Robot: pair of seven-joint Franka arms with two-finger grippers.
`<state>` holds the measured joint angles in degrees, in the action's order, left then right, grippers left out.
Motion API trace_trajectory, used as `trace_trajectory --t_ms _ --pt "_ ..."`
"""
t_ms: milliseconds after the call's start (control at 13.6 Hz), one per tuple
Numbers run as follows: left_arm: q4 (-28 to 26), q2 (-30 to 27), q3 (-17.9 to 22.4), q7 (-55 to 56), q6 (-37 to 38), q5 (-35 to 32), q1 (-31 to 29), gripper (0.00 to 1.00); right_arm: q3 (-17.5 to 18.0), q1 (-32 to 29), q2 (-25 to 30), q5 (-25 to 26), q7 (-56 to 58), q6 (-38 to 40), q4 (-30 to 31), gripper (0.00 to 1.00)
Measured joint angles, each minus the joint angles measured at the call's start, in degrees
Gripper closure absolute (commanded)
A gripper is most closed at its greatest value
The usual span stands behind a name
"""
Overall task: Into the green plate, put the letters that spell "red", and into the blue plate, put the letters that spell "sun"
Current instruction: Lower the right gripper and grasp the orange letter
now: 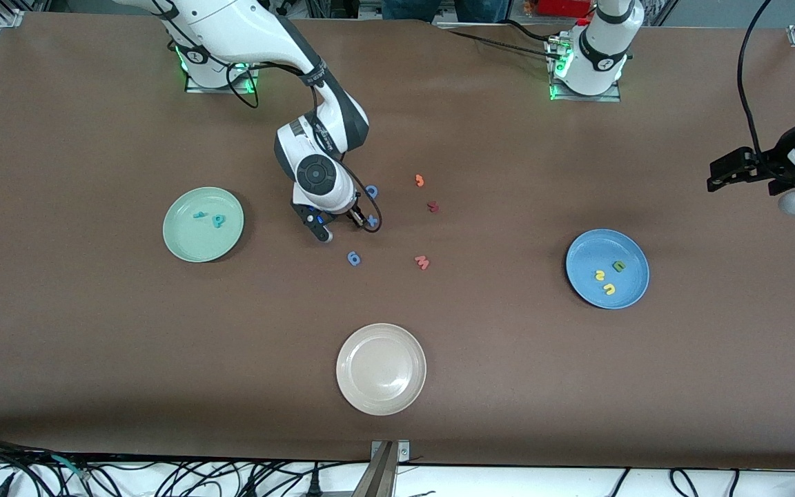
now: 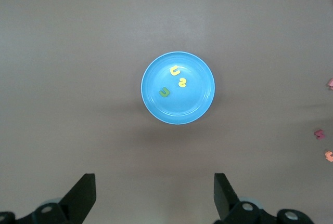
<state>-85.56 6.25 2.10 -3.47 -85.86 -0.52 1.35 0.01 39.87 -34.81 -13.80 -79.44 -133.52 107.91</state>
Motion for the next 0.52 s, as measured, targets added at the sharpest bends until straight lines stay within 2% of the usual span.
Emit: trace_trajectory --t_ms 221,517 --pt "0.00 0.00 0.00 0.00 0.00 0.00 0.00 0.00 0.01 0.01 0.00 -0.01 -0.09 0.03 0.01 0.76" --pt "0.00 0.00 0.01 0.00 -0.05 0.00 -0.07 0.00 -0.01 0.01 0.10 -0.01 -0.15 0.17 0.01 0.77"
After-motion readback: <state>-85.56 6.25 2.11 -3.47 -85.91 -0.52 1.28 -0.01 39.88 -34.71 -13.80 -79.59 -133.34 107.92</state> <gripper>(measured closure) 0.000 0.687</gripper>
